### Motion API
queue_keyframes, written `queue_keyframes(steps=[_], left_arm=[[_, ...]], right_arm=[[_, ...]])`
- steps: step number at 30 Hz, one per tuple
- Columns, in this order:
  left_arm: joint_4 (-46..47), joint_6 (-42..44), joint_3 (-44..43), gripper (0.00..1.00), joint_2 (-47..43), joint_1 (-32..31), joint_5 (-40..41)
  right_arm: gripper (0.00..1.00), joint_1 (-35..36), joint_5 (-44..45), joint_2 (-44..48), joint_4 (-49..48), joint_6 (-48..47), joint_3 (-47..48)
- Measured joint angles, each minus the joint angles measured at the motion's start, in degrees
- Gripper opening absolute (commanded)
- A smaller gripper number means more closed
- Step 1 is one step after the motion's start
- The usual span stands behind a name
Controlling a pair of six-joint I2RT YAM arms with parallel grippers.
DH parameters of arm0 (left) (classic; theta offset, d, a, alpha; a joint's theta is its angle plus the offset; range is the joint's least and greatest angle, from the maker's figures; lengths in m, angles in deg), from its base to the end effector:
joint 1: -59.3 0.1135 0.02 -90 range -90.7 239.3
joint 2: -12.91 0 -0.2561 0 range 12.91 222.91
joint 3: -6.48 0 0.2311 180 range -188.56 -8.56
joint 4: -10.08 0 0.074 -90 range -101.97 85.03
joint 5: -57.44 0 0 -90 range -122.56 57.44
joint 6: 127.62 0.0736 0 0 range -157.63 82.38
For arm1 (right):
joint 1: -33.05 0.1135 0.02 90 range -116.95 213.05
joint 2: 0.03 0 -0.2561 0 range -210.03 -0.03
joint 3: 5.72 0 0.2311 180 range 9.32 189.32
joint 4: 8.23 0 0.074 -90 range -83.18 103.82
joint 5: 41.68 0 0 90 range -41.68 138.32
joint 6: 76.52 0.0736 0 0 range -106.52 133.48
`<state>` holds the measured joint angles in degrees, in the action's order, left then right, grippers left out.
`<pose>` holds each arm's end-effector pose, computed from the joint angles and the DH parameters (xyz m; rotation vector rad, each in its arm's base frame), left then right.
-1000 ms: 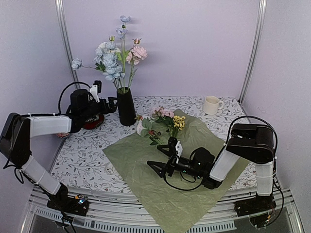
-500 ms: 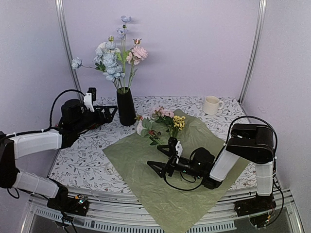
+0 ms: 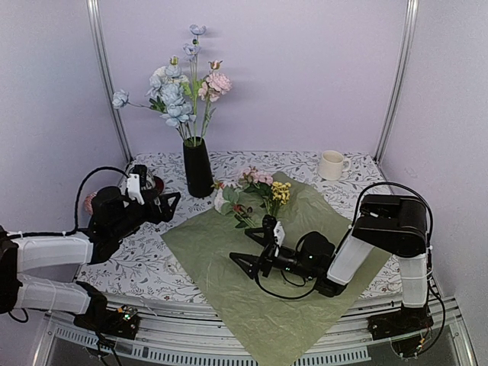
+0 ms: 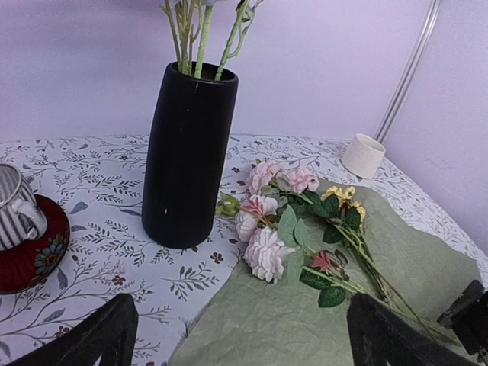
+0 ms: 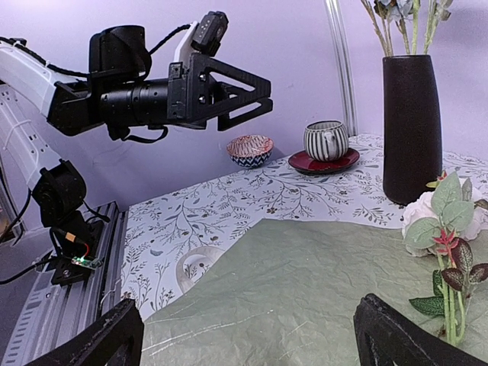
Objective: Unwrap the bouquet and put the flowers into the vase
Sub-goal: Pick up the fake flower from the flattened wrapping paper.
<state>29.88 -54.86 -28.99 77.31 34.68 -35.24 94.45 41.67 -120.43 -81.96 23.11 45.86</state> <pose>0.2324 -0.1103 0.2093 0.1487 1.7586 -0.5757 0.1743 0.3374 0.1315 -0.7800 1.3783 1.0752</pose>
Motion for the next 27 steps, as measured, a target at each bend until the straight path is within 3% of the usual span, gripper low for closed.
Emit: queue_keyframes(steps=[27], left_arm=[[6.1, 0.2, 2.6, 0.98, -4.2, -1.7, 2.1]], right_arm=[[0.99, 0.0, 0.0, 0.0, 0.0, 0.4, 0.3]])
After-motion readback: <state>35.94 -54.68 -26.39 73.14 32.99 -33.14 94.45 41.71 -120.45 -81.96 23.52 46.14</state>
